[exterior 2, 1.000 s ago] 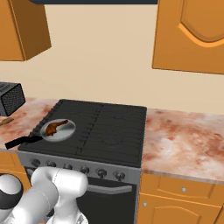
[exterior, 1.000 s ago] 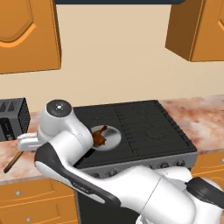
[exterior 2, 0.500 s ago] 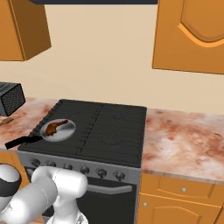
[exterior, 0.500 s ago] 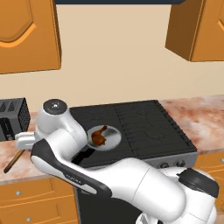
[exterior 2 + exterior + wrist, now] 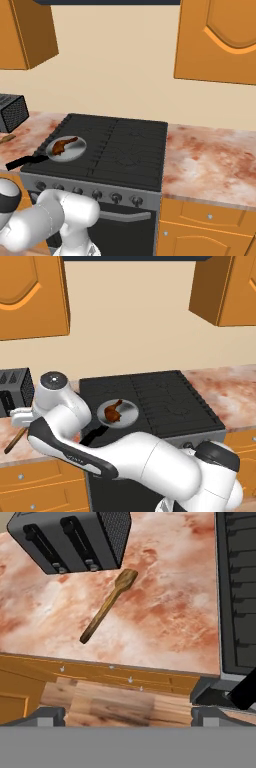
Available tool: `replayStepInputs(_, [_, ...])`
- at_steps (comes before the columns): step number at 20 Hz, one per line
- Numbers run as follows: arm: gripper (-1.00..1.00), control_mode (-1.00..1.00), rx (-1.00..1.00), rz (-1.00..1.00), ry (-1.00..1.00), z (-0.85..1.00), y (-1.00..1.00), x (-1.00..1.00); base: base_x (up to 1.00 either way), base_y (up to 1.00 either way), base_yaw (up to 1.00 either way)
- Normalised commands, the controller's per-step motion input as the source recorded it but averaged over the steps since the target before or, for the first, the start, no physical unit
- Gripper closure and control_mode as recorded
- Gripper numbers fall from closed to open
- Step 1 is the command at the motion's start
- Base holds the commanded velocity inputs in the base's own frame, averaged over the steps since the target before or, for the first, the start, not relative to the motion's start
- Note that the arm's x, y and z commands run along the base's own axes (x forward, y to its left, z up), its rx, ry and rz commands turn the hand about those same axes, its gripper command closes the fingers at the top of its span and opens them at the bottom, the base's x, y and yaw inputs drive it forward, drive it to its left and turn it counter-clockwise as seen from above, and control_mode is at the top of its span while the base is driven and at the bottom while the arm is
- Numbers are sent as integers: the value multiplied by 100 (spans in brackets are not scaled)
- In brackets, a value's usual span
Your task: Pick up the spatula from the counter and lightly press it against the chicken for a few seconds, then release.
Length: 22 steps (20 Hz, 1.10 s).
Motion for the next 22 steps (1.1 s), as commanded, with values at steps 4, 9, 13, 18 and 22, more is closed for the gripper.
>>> replayStepInputs(4, [-100,-100,0,-6,0,-17,9,7,0,0,0])
replayStepInputs(9, [-100,-100,0,-7,0,-19,12,9,0,0,0])
replayStepInputs(13, [-100,-100,0,-5,0,-10,19,10,0,0,0])
replayStepInputs(18, [-100,-100,0,-4,3,-8,19,19,0,0,0])
replayStepInputs(22, [-100,-100,0,-5,8,-18,17,22,0,0,0])
